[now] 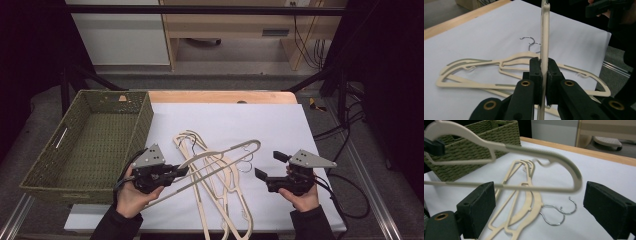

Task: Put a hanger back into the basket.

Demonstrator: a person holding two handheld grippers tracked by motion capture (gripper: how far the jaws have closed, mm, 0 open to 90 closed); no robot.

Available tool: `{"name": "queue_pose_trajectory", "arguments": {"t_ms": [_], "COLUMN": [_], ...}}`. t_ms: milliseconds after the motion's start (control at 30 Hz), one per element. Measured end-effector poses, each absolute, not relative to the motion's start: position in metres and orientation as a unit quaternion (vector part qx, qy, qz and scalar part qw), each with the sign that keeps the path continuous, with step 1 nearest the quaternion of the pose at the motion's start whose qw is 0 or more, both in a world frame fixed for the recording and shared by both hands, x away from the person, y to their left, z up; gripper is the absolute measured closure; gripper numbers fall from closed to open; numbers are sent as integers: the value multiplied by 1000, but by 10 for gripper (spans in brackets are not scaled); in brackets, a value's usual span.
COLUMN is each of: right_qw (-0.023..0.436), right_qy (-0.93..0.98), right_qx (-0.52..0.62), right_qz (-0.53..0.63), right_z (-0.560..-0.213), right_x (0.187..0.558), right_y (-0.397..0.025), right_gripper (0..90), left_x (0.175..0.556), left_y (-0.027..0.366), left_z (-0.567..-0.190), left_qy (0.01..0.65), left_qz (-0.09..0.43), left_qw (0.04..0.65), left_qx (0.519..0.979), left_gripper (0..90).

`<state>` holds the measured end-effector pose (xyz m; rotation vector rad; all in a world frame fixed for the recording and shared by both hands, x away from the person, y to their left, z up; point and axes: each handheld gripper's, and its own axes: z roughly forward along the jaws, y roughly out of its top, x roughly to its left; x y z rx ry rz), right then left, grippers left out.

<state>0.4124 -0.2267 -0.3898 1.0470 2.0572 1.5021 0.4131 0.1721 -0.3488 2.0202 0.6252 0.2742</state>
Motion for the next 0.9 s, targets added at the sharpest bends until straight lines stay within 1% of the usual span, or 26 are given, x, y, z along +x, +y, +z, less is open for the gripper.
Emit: {"name": "queue_pose_trajectory", "arguments": {"t_ms": [167, 400, 567, 733, 833, 900], "right_qw": [198, 207, 211, 213, 213, 212], "right_qy": [728, 719, 713, 712, 712, 710], "right_qx": [392, 404, 409, 411, 411, 413], "right_qz": [527, 527, 528, 529, 528, 529], "right_z": [-395, -394, -393, -393, -393, -393], "right_x": [413, 413, 413, 412, 412, 413], "right_y": [-235, -241, -245, -248, -248, -248], "right_gripper": [90, 71, 69, 66, 65, 64], "left_x": [411, 410, 412, 423, 428, 435], "left_y": [179, 201, 213, 235, 244, 259], "left_z": [-341, -317, -302, -282, -277, -269], "left_qy": [261, 270, 273, 282, 285, 294], "left_qz": [123, 148, 159, 172, 175, 186], "left_qw": [488, 507, 507, 512, 513, 508], "left_qx": [823, 805, 802, 793, 790, 788], "left_gripper": [856, 856, 856, 855, 856, 855]}}
